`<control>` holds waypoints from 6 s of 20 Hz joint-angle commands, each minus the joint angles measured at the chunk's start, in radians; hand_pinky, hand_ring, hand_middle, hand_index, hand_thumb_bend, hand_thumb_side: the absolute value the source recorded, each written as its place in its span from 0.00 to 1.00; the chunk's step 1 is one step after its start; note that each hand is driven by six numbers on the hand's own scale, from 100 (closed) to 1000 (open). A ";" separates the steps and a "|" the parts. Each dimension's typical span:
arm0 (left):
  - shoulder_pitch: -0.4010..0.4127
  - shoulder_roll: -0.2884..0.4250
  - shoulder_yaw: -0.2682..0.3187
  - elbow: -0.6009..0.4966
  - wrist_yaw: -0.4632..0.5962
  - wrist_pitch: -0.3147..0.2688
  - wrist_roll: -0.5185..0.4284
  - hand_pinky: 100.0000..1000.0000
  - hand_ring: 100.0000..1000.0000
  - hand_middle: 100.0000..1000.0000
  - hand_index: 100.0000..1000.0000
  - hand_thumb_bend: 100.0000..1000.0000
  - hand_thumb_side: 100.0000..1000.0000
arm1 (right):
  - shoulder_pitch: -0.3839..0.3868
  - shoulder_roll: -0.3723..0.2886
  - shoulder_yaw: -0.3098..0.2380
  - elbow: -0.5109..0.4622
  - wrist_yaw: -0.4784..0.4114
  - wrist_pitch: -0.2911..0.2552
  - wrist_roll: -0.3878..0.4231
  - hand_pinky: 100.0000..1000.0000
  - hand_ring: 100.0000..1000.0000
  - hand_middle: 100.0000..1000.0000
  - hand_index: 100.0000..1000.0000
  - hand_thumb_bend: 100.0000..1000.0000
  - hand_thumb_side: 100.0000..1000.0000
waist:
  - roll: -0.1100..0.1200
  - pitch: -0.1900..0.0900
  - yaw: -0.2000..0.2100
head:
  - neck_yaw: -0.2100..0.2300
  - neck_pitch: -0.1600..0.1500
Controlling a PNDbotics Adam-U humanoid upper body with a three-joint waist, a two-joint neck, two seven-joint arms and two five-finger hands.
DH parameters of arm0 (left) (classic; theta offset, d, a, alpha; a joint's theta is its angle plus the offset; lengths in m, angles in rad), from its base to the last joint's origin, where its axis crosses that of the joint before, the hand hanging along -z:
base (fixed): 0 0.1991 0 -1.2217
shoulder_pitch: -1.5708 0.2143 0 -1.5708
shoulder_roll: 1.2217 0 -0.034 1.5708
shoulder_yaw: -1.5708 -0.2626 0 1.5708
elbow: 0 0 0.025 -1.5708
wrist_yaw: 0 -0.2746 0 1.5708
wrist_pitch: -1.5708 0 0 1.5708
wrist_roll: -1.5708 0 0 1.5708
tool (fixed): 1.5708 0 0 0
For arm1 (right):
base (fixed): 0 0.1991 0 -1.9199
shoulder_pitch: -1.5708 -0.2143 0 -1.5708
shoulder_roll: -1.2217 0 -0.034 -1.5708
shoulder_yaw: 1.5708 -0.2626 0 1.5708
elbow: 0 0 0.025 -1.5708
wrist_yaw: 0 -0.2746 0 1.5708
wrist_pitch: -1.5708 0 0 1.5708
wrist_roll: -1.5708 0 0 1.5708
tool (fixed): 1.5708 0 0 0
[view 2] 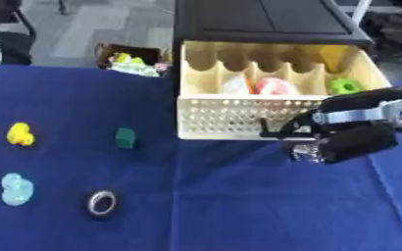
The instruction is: Pick up objects from table and place into drawer.
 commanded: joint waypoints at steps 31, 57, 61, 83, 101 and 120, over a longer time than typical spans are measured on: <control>-0.006 0.008 0.011 -0.020 -0.012 0.009 -0.012 0.51 0.54 0.52 0.64 0.05 1.00 | 0.032 -0.055 -0.181 -0.107 0.004 -0.060 -0.032 0.24 0.24 0.03 0.93 0.00 1.00 | 0.001 -0.012 -0.012 | 0.018 -0.016; -0.036 0.051 -0.003 -0.020 0.016 -0.059 0.006 0.50 0.54 0.52 0.64 0.01 0.97 | 0.083 0.224 -0.392 -0.107 -0.405 -0.250 -1.182 0.62 0.51 0.37 0.69 0.00 0.90 | 0.029 -0.014 -0.008 | -0.010 0.016; -0.048 0.081 -0.010 -0.020 0.018 -0.088 0.010 0.50 0.54 0.52 0.64 0.00 0.90 | 0.100 0.273 -0.398 -0.107 -0.363 -0.330 -1.305 0.65 0.55 0.41 0.71 0.00 0.87 | 0.033 -0.018 -0.010 | -0.015 0.021; -0.202 0.540 -0.167 0.137 -0.353 -0.491 0.071 0.46 0.47 0.57 0.88 0.00 0.30 | 0.151 0.398 -0.387 -0.107 -0.314 -0.365 -1.362 0.65 0.54 0.41 0.72 0.00 0.87 | 0.063 -0.094 -0.010 | -0.022 0.106; -0.431 0.687 -0.395 0.441 -0.650 -0.686 -0.294 0.39 0.46 0.60 0.91 0.00 0.77 | 0.145 0.402 -0.380 -0.107 -0.331 -0.355 -1.337 0.66 0.53 0.40 0.72 0.00 0.88 | 0.081 -0.094 -0.022 | 0.001 0.081; -0.520 0.647 -0.538 0.430 -0.689 -0.616 -0.285 0.38 0.47 0.59 0.93 0.00 1.00 | 0.162 0.415 -0.387 -0.107 -0.356 -0.331 -1.319 0.68 0.53 0.39 0.71 0.00 0.92 | 0.085 -0.078 -0.029 | 0.033 0.070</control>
